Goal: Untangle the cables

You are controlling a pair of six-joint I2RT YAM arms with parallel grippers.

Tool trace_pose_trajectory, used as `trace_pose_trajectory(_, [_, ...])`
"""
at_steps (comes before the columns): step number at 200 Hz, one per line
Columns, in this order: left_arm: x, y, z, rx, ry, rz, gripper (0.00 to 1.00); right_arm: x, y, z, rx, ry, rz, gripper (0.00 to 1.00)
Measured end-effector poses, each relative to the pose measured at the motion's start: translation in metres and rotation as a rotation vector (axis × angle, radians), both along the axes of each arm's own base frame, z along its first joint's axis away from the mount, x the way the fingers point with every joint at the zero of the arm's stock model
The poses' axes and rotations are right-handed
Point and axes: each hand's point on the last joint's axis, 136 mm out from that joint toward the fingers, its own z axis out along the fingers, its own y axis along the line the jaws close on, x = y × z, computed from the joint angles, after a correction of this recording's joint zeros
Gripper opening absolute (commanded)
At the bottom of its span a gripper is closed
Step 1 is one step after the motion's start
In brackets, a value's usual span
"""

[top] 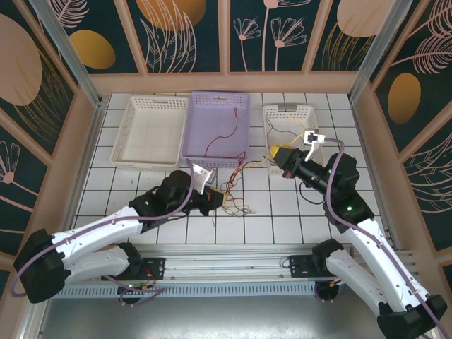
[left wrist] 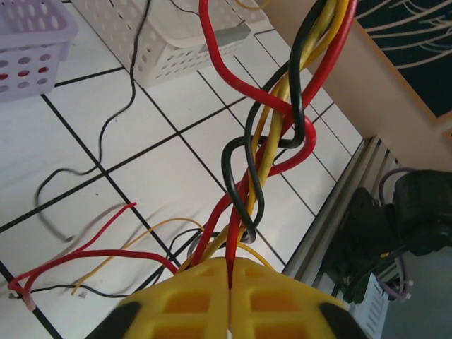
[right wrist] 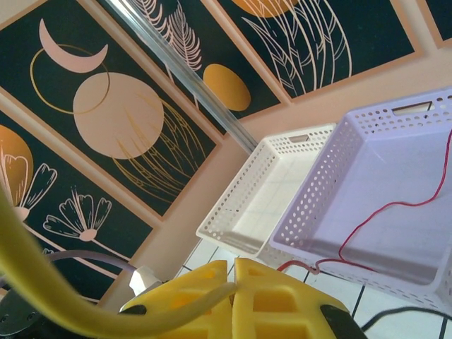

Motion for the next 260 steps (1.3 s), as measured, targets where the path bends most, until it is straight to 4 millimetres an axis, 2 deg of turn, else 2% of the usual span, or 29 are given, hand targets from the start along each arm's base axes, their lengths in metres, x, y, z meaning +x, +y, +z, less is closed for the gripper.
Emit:
trace_pose_trajectory(59, [-0.005, 0.011, 0.016, -0.041, -0.045, 0.018, 0.00, 0.011, -0.011, -0.005, -0.026, 0.029, -0.089, 0.00])
trace_pose_trajectory(116, [-0.007, 0.034, 0.044, -0.090, -0.099, 0.093, 0.00, 0.034, -0.049, -0.037, -0.143, 0.138, -0.347, 0.00])
trace_pose_trajectory(153, [-0.009, 0.046, 0.042, -0.069, -0.090, 0.132, 0.00, 0.039, -0.074, -0.053, -0.211, 0.190, -0.485, 0.00])
trace_pose_trajectory(179, [-0.009, 0.055, 0.033, -0.023, -0.069, 0.164, 0.00, 0.041, -0.091, -0.048, -0.240, 0.183, -0.568, 0.00])
trace_pose_trajectory(199, [-0.008, 0.065, 0.034, 0.011, -0.067, 0.204, 0.00, 0.042, -0.102, -0.041, -0.258, 0.178, -0.624, 0.00])
trace_pose_trajectory(221, [-0.003, 0.082, 0.057, 0.013, -0.103, 0.281, 0.00, 0.042, -0.111, -0.040, -0.279, 0.177, -0.665, 0.00])
trace_pose_trajectory(260, [-0.003, 0.126, 0.118, -0.053, -0.196, 0.444, 0.00, 0.046, -0.123, -0.054, -0.336, 0.216, -0.727, 0.00])
